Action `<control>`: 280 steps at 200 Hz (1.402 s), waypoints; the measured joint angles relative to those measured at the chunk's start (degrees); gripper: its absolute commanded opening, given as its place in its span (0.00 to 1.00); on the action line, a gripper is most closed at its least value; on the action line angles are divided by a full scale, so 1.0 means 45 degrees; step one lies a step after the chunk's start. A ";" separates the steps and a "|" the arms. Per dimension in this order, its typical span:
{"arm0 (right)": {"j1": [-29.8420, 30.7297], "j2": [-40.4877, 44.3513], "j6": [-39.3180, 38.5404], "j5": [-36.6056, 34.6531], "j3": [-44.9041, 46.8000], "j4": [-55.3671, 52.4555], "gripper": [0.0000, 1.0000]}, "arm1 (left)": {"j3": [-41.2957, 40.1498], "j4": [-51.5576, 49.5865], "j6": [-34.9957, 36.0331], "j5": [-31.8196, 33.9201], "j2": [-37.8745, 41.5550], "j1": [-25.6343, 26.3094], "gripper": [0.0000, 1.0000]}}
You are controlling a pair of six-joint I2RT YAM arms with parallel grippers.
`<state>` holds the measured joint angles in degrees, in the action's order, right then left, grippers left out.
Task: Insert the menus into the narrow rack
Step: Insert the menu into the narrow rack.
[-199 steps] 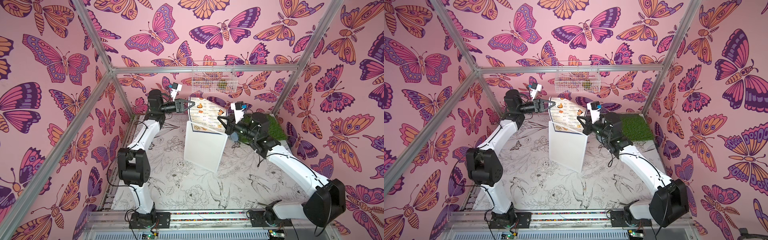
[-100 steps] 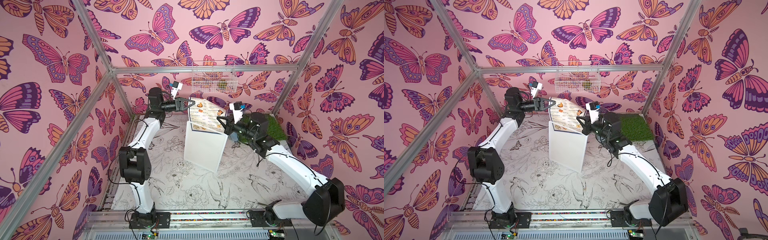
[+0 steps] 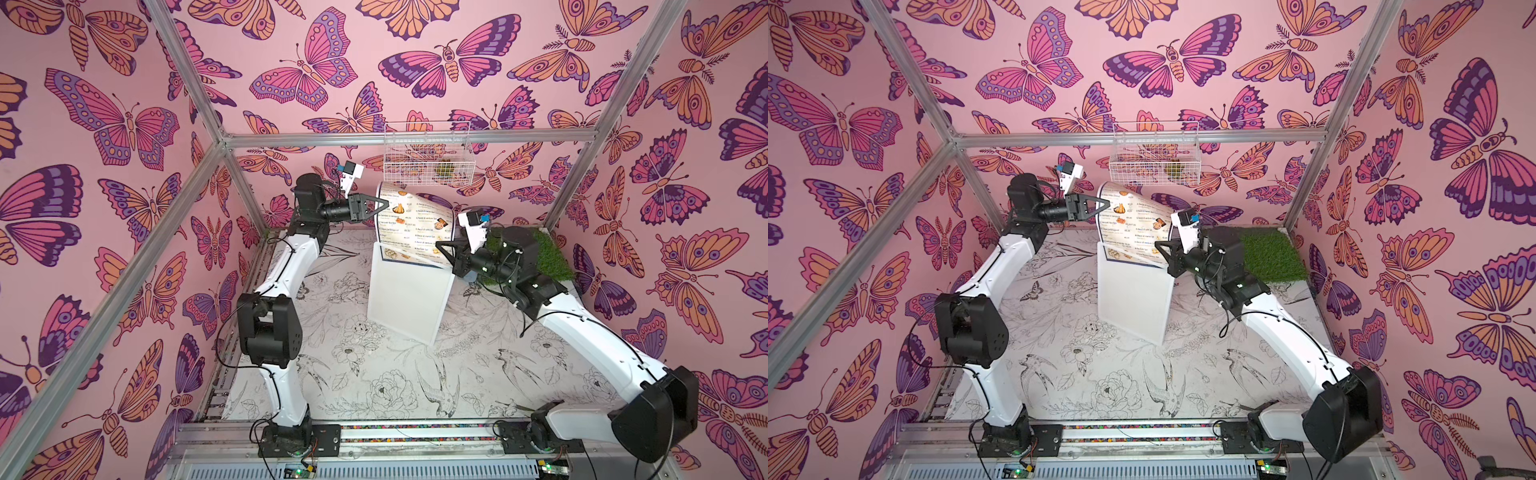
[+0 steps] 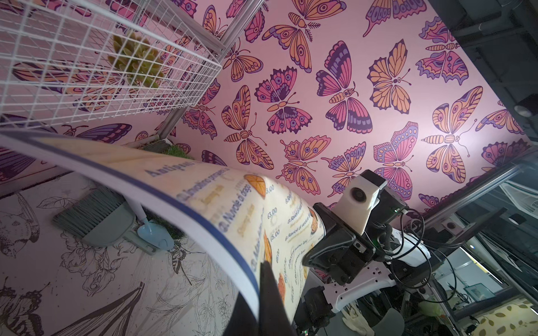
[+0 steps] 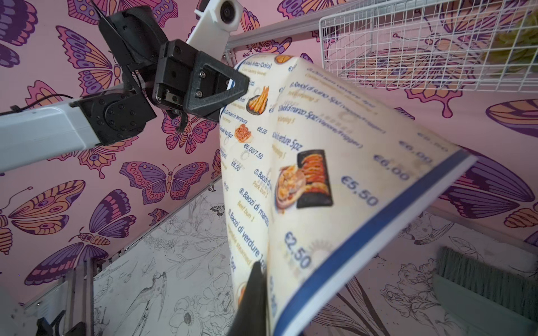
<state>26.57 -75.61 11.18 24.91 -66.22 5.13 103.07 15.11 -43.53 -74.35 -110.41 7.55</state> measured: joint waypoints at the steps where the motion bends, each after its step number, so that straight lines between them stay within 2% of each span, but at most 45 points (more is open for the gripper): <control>1: 0.0000 0.0000 0.0019 0.0005 0.0000 0.0005 0.00 | 0.0019 0.0000 0.0005 -0.0010 -0.0010 0.0000 0.00; 14: 0.0005 0.0000 0.0034 0.0010 0.0044 0.0034 0.00 | 0.0141 -0.0005 -0.0005 -0.0107 -0.0073 0.0005 0.00; 28: 0.0010 0.0000 0.0078 0.0024 0.0155 0.0146 0.00 | 0.0180 -0.0029 -0.0010 -0.0160 -0.0087 0.0015 0.07; 43: 0.0015 0.0000 0.0112 0.0039 0.0340 0.0340 0.00 | 0.0204 -0.0044 -0.0063 -0.0185 -0.0087 0.0044 0.26; 64: 0.0024 0.0000 0.0136 0.0044 0.0627 0.0491 0.00 | 0.0223 -0.0044 -0.0049 -0.0194 -0.0087 0.0087 0.42; 104: 0.0024 0.0151 0.0175 -0.0146 0.1035 0.0772 0.00 | 0.0194 -0.0039 -0.0039 -0.0194 -0.0087 0.0223 0.50; 137: 0.0024 0.0330 0.0141 -0.0447 0.1025 0.0811 0.00 | -0.0141 -0.0029 0.0024 -0.0136 -0.0087 0.0243 0.66; 224: 0.0024 0.0277 0.0209 -0.0593 0.0894 0.1166 0.00 | -0.1404 -0.0039 0.0248 0.0597 0.0194 -0.0160 0.68; 258: 0.0024 0.0282 0.0321 -0.0733 0.0971 0.1481 0.00 | -0.1486 -0.0034 0.0277 0.0729 0.0223 -0.0335 0.50; 280: 0.0024 0.0282 0.0466 -0.0772 0.1020 0.1656 0.00 | -0.1486 -0.0044 0.0253 0.0714 0.0223 -0.0160 0.43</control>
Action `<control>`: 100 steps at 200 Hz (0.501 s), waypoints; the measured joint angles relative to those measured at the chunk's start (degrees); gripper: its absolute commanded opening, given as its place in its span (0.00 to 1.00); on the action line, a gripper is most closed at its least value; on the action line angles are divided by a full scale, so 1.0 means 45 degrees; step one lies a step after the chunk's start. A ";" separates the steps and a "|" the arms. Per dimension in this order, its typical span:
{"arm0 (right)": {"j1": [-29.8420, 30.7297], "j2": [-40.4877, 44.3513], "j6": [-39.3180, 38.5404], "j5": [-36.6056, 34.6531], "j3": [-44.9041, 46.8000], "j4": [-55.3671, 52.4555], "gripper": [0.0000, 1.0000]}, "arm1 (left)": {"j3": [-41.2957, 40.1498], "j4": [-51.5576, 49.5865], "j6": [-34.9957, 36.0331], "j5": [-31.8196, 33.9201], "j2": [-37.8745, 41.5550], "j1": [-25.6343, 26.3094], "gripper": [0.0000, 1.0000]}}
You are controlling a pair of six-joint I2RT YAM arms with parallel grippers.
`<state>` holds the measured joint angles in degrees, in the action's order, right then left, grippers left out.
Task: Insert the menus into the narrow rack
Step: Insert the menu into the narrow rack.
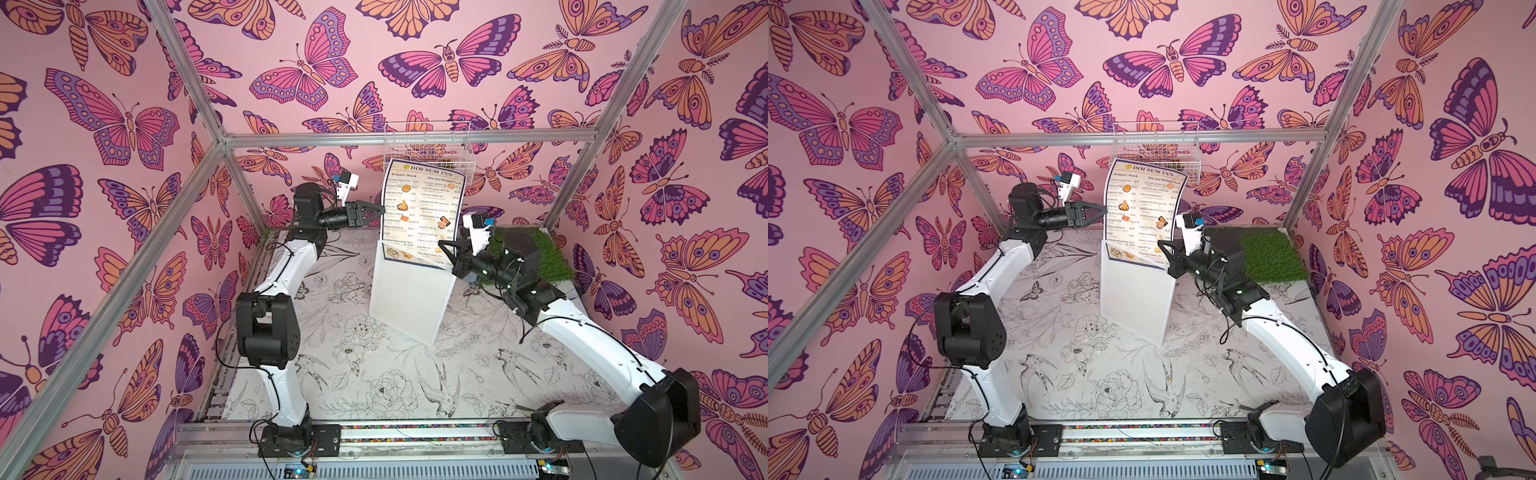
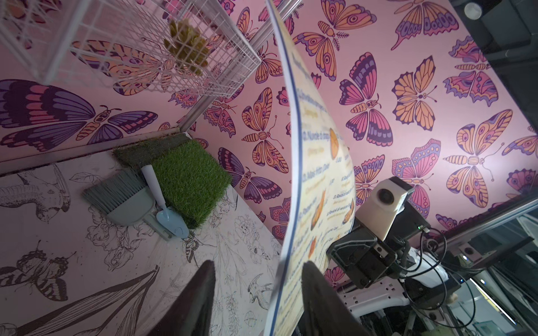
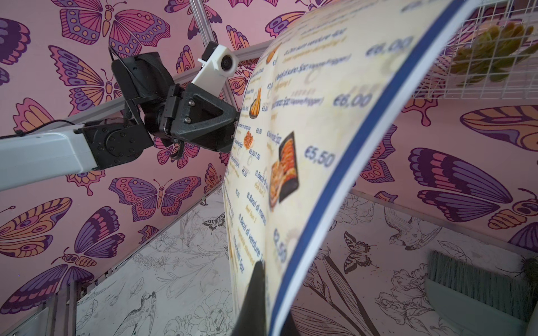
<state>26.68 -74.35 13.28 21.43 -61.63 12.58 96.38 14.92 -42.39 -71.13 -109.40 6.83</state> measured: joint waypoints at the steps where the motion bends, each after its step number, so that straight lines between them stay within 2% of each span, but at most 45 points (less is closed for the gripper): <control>1: 0.0000 0.0000 0.0000 -0.0005 0.0000 0.0010 0.00 | 0.0000 0.0000 0.0010 -0.0005 0.0000 0.0010 0.43; 16: 0.0000 0.0000 0.0058 -0.0010 0.0049 0.0112 0.00 | 0.0000 0.0005 0.0039 -0.0068 0.0000 0.0180 0.39; 46: 0.0000 -0.0005 0.0141 -0.0102 0.0228 0.0355 0.00 | 0.0005 0.0005 -0.0015 -0.0272 0.0000 0.0427 0.12; 59: 0.0000 -0.0005 0.0185 -0.0121 0.0257 0.0369 0.00 | 0.0005 0.0024 0.0019 -0.0321 0.0000 0.0442 0.04; 75: 0.0010 -0.0005 0.0189 -0.0151 0.0257 0.0359 0.00 | 0.0010 0.0019 0.0044 -0.0359 0.0000 0.0437 0.00; 100: 0.0019 0.0010 0.0180 -0.0204 0.0374 0.0364 0.00 | 0.0102 0.0000 0.0039 -0.0481 0.0000 0.0437 0.00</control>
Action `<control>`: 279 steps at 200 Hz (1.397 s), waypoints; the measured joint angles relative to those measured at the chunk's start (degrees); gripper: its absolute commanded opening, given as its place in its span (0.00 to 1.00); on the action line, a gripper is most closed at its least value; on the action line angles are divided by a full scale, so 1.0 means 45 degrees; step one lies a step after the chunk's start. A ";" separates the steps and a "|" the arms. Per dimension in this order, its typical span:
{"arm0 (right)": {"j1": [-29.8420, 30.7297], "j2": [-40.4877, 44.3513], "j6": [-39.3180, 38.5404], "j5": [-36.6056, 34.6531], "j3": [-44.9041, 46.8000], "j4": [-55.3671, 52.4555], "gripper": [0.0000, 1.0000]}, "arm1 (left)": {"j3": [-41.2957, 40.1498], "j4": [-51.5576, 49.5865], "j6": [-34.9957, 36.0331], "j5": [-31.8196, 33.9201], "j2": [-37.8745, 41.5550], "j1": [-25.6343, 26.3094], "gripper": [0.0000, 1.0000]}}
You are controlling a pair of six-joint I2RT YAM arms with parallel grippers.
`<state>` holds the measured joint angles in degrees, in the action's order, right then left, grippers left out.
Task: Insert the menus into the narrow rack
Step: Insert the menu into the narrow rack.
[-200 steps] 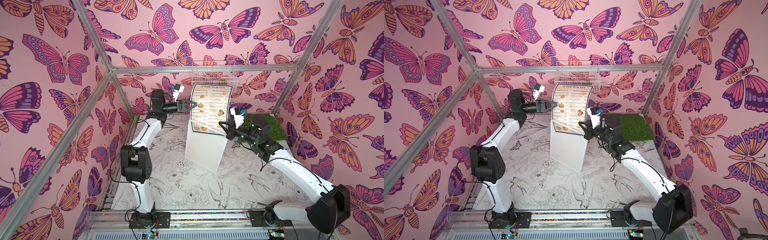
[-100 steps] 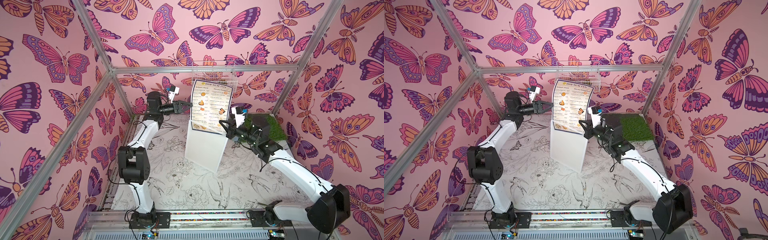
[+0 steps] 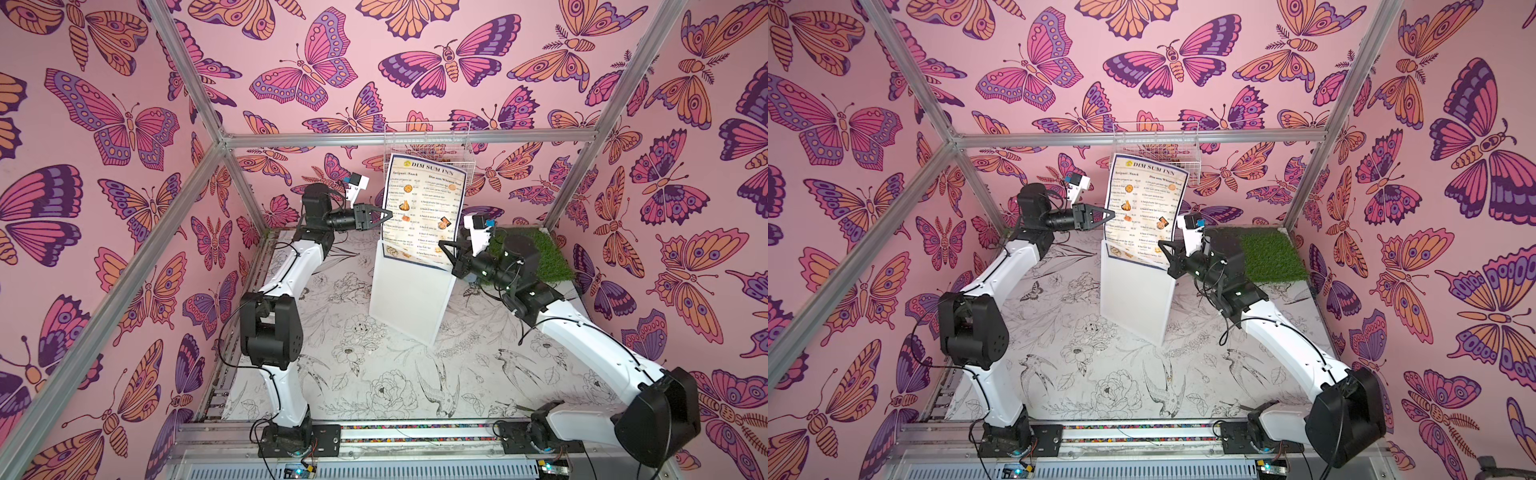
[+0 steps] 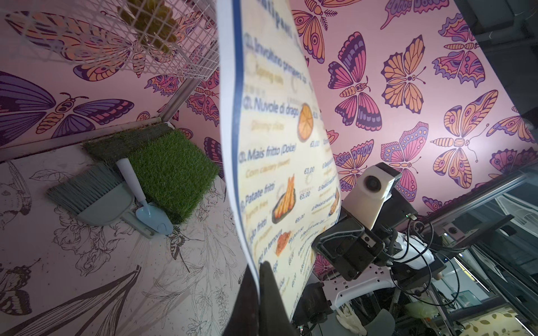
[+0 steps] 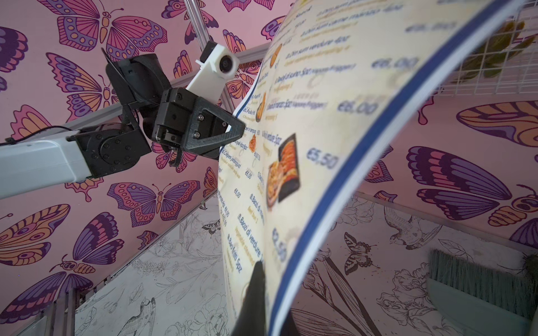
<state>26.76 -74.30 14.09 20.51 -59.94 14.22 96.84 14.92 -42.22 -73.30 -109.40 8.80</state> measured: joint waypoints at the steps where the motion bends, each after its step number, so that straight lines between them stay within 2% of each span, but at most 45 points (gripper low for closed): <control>1: 0.0000 0.0005 0.0000 0.0000 0.0005 0.0000 0.00 | 0.0010 0.0000 0.0000 -0.0010 0.0000 0.0000 0.00; 61: 0.0015 0.0340 0.0015 -0.0073 0.0296 0.0024 0.02 | 0.0641 0.0000 -0.0005 -0.0588 -0.0126 0.0078 0.00; 83: 0.0044 0.0476 0.0102 -0.0078 0.0442 0.0029 0.12 | 0.0641 0.0000 0.0044 -0.0670 -0.0126 0.0131 0.00; 113: 0.0049 0.0539 0.0209 -0.0092 0.0515 -0.0102 0.44 | 0.0612 0.0000 0.0248 -0.0670 -0.0126 0.0141 0.00; 127: 0.0053 0.0539 0.0214 -0.0117 0.0495 -0.0243 0.50 | 0.0607 0.0005 0.0301 -0.0680 -0.0126 0.0141 0.00; 140: 0.0049 0.0529 0.0204 -0.0155 0.0403 -0.0393 0.52 | 0.0607 0.0005 0.0350 -0.0738 -0.0126 0.0141 0.00; 163: 0.0049 0.0461 0.0248 -0.0185 0.0053 -0.0457 0.51 | 0.0593 0.0005 0.0437 -0.0821 -0.0126 0.0141 0.00; 181: 0.0049 0.0413 0.0311 -0.0189 -0.0277 -0.0452 0.45 | 0.0593 0.0005 0.0515 -0.0874 -0.0126 0.0141 0.00; 197: 0.0049 0.0379 0.0398 -0.0180 -0.0500 -0.0457 0.37 | 0.0593 0.0005 0.0529 -0.0957 -0.0131 0.0141 0.00; 221: 0.0044 0.0340 0.0491 -0.0209 -0.0559 -0.0476 0.15 | 0.0593 0.0005 0.0539 -0.1078 -0.0131 0.0141 0.00; 229: 0.0044 0.0316 0.0539 -0.0185 -0.0559 -0.0505 0.09 | 0.0593 0.0005 0.0539 -0.1098 -0.0131 0.0141 0.09; 247: 0.0029 0.0267 0.0539 -0.0078 -0.0544 -0.0559 0.03 | 0.0593 0.0015 0.0631 -0.1103 -0.0146 0.0141 0.28; 271: 0.0024 0.0257 0.0525 0.0073 -0.0364 -0.0525 0.01 | 0.0593 -0.0010 0.0510 -0.1093 -0.0194 0.0141 0.41; 279: 0.0024 0.0257 0.0529 0.0117 -0.0204 -0.0481 0.01 | 0.0593 -0.0005 0.0544 -0.1098 -0.0204 0.0146 0.42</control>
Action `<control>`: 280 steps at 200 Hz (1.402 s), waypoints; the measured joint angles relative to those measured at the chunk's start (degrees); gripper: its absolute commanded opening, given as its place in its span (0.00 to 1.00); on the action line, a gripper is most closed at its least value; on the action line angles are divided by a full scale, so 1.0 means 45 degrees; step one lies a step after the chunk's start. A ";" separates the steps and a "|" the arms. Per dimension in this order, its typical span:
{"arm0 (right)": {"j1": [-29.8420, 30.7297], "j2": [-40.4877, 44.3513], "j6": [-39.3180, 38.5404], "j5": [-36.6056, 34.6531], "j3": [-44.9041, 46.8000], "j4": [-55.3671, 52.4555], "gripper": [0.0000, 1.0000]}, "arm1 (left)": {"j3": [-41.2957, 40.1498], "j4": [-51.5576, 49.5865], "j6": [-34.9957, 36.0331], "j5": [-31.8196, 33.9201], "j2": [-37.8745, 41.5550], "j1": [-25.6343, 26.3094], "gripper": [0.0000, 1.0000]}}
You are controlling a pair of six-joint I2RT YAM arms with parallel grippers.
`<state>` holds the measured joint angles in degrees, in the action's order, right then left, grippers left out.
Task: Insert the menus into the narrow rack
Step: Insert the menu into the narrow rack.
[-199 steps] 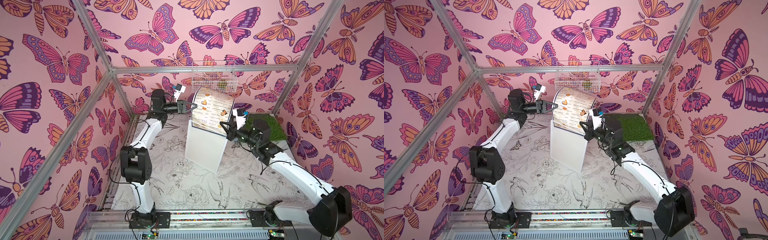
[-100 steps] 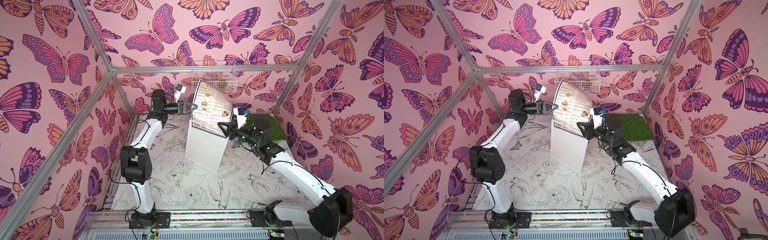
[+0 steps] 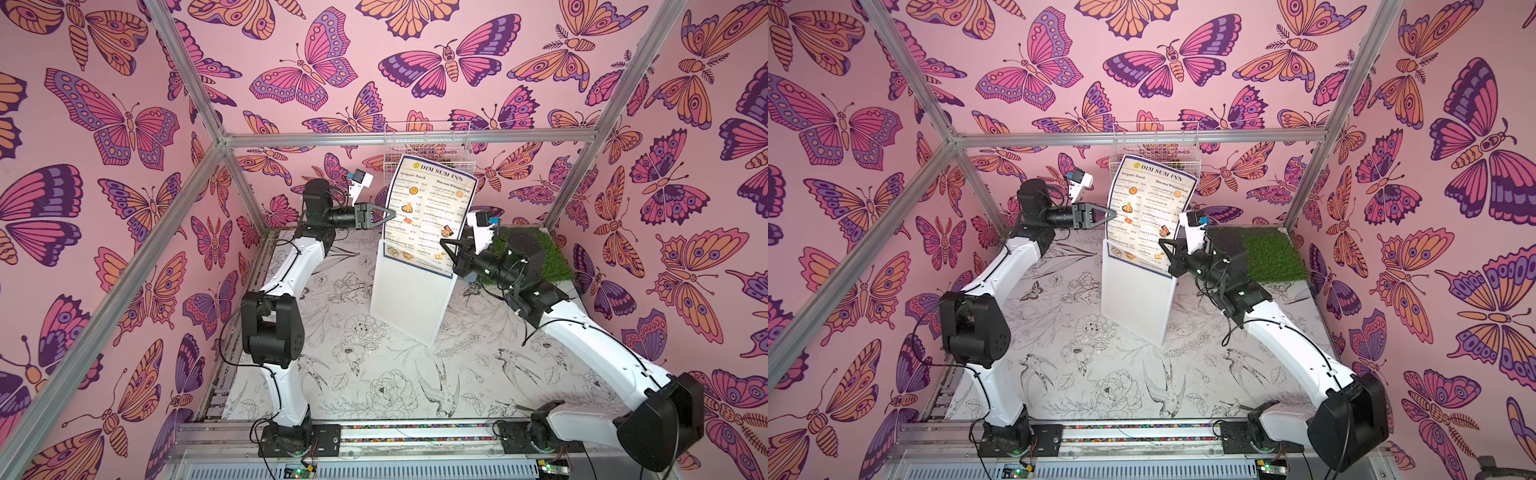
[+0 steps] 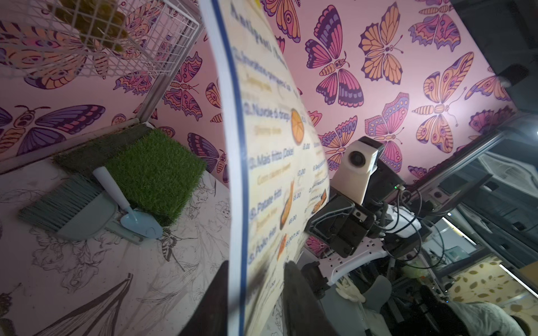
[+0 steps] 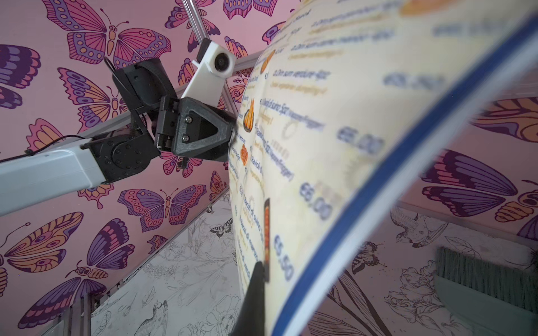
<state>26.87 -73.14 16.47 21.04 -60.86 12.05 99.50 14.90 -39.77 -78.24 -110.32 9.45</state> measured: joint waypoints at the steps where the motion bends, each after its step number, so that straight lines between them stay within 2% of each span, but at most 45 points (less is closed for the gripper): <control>1: 0.0000 0.0000 0.0000 0.0005 0.0015 0.0005 0.01 | 0.0000 0.0010 0.0015 -0.0005 0.0000 0.0000 0.42; 18: -0.0005 -0.0005 0.0005 0.0087 0.0374 0.0049 0.01 | 0.0000 0.0010 -0.0024 0.0005 -0.0005 0.0000 0.41; 34: -0.0024 -0.0005 0.0005 0.0199 0.0583 0.0049 0.02 | 0.0000 0.0010 -0.0024 0.0010 -0.0010 0.0005 0.36; 66: -0.0024 0.0029 0.0005 0.0248 0.0782 0.0151 0.06 | 0.0005 0.0044 -0.0024 0.0078 -0.0073 0.0112 0.11; 80: -0.0024 0.0073 0.0010 0.0253 0.0801 0.0141 0.13 | 0.0005 0.0029 -0.0053 0.0141 -0.0146 0.0170 0.06; 95: -0.0024 0.0117 0.0078 0.0253 0.0801 0.0097 0.30 | 0.0005 0.0005 -0.0087 0.0151 -0.0233 0.0228 0.03; 112: -0.0024 0.0180 0.0039 0.0199 0.0801 0.0015 0.44 | 0.0005 0.0010 -0.0063 0.0151 -0.0257 0.0262 0.02; 129: -0.0024 0.0282 0.0112 0.0063 0.0797 -0.0053 0.48 | 0.0005 0.0015 -0.0024 0.0141 -0.0257 0.0267 0.02; 186: -0.0219 0.0355 0.0403 -0.0053 -0.0087 -0.0146 0.49 | 0.0005 0.0015 0.0102 0.0005 -0.0257 0.0267 0.02; 219: -0.0311 0.0248 0.0627 -0.0039 -0.0539 0.0044 0.41 | 0.0005 0.0015 0.0131 -0.0015 -0.0257 0.0267 0.04; 239: -0.0311 0.0136 0.0685 0.0024 -0.0661 0.0131 0.23 | 0.0000 0.0015 0.0160 -0.0053 -0.0257 0.0267 0.12; 247: -0.0311 0.0097 0.0719 0.0107 -0.0709 0.0136 0.16 | 0.0000 0.0015 0.0141 -0.0053 -0.0257 0.0267 0.19; 263: -0.0330 0.0078 0.0695 0.0262 -0.0758 0.0121 0.06 | 0.0000 0.0010 0.0170 -0.0049 -0.0257 0.0272 0.59; 267: -0.0340 0.0078 0.0636 0.0340 -0.0758 0.0131 0.04 | 0.0000 0.0019 0.0228 -0.0058 -0.0257 0.0272 0.73; 271: -0.0350 0.0078 0.0646 0.0379 -0.0758 0.0126 0.03 | 0.0000 0.0019 0.0189 -0.0053 -0.0257 0.0277 0.95; 274: -0.0350 0.0078 0.0607 0.0442 -0.0758 0.0126 0.03 | 0.0000 0.0010 0.0185 -0.0044 -0.0257 0.0277 0.99; 280: -0.0350 0.0078 0.0597 0.0520 -0.0753 0.0117 0.02 | 0.0000 0.0015 0.0165 -0.0039 -0.0257 0.0287 1.00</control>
<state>25.30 -72.79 19.16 23.38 -64.25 12.58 99.50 14.96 -39.03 -78.41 -111.48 10.74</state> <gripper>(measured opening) 0.049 0.615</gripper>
